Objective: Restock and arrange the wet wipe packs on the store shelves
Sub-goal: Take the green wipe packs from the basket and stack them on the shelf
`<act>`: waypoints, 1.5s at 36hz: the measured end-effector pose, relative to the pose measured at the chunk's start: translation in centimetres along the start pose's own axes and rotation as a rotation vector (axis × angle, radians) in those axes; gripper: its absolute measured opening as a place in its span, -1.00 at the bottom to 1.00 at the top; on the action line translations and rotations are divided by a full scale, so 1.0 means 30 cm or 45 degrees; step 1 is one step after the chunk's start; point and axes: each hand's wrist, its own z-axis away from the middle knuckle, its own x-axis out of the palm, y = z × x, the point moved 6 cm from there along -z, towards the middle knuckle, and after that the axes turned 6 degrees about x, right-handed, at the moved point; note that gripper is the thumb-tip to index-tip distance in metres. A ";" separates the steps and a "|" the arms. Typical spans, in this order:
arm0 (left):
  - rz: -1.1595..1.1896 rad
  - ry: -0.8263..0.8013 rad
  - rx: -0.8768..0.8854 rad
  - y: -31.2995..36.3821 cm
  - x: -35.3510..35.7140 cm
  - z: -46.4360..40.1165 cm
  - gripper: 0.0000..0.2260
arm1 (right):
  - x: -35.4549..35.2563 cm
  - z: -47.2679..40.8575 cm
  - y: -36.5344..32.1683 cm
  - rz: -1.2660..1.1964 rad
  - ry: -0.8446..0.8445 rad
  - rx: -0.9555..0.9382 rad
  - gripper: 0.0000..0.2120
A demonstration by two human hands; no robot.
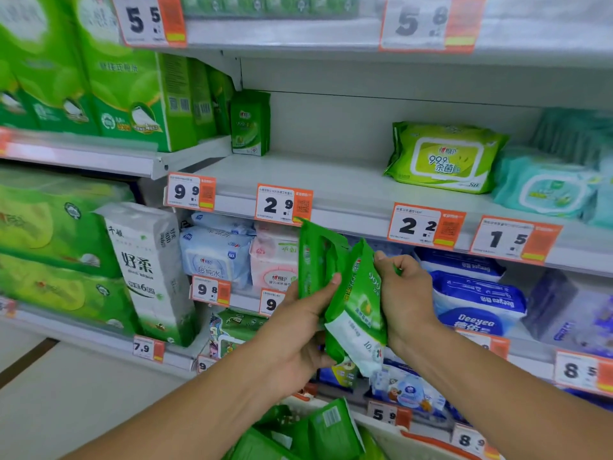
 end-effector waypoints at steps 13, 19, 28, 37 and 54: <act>-0.001 -0.148 -0.181 0.027 0.032 0.073 -0.34 | -0.011 -0.006 -0.098 0.140 0.230 -0.333 -0.81; -0.028 -0.146 -0.133 0.084 0.010 0.049 -0.72 | 0.110 0.040 -0.249 0.409 -0.182 -0.713 -0.83; -0.166 -0.178 -0.116 0.100 0.007 0.043 -0.69 | 0.121 0.062 -0.083 -0.094 -0.071 0.176 -0.67; 0.105 -0.298 -0.151 0.138 0.009 0.065 -0.70 | 0.196 0.146 -0.145 -0.157 -0.630 0.411 -0.26; 0.731 0.246 0.164 0.291 0.009 0.022 -0.39 | 0.285 0.269 -0.216 -0.357 -0.826 0.041 -0.21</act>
